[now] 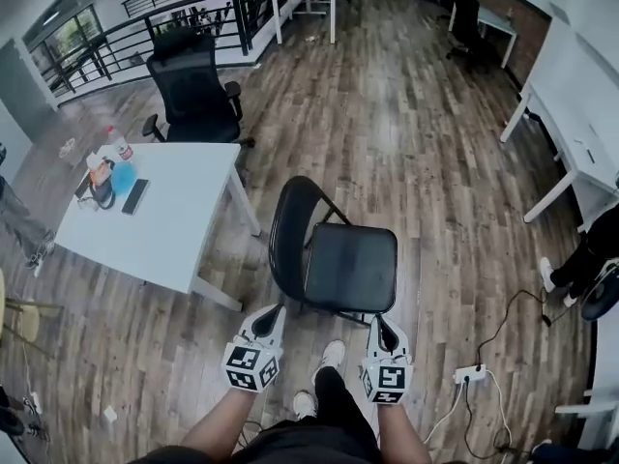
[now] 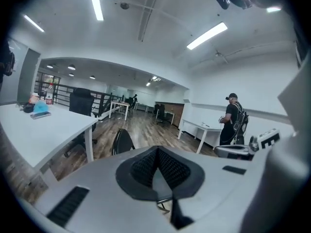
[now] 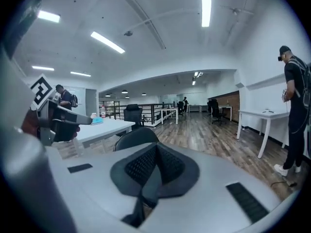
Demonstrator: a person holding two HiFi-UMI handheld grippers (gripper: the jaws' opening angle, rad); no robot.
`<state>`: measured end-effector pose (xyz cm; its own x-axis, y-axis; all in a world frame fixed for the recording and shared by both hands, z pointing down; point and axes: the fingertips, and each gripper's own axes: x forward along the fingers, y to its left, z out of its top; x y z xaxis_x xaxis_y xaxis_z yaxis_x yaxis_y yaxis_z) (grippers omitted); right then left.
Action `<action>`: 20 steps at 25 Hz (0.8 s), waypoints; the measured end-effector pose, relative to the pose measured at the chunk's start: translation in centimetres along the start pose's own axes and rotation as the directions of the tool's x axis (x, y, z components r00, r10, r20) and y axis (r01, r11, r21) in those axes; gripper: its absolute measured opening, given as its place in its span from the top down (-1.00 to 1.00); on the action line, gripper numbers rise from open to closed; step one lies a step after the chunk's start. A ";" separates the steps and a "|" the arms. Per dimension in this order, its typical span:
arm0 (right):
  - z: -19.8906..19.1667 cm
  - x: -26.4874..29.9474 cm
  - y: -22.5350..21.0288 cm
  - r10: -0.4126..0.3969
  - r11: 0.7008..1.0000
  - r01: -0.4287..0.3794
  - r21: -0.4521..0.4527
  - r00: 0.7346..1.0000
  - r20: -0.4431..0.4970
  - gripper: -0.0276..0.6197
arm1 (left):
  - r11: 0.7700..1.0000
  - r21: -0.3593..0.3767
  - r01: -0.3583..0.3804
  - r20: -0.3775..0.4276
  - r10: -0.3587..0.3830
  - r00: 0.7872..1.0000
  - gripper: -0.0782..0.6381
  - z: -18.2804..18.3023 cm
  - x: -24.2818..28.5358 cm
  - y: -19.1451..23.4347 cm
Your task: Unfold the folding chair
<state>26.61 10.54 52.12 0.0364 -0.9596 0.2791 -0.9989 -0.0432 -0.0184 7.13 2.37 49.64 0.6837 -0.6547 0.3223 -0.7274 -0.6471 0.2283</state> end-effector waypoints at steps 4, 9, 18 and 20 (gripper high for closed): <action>1.7 -6.8 3.9 -0.013 0.999 0.014 -0.040 1.000 0.014 0.87 | 0.999 0.026 0.021 0.028 -0.022 0.999 0.77 -0.3 -6.4 -3.0; 4.5 -11.3 7.2 0.022 0.994 -0.015 -0.105 0.998 0.064 0.87 | 0.998 0.047 0.045 0.056 -0.048 0.997 0.77 0.2 -10.7 -5.6; 7.6 -15.2 7.3 0.037 0.990 -0.020 -0.136 0.991 0.130 0.87 | 0.997 0.074 0.027 0.093 -0.034 0.995 0.76 2.0 -13.8 -9.1; 8.2 -15.4 7.0 0.049 0.990 -0.029 -0.139 0.988 0.147 0.87 | 0.997 0.082 0.011 0.108 -0.020 0.994 0.77 2.9 -13.9 -9.8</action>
<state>19.28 22.72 39.78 -0.0090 -0.9910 0.1338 -0.9940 0.0234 0.1070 4.93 16.65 40.27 0.7005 -0.6799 0.2169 -0.7123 -0.6844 0.1555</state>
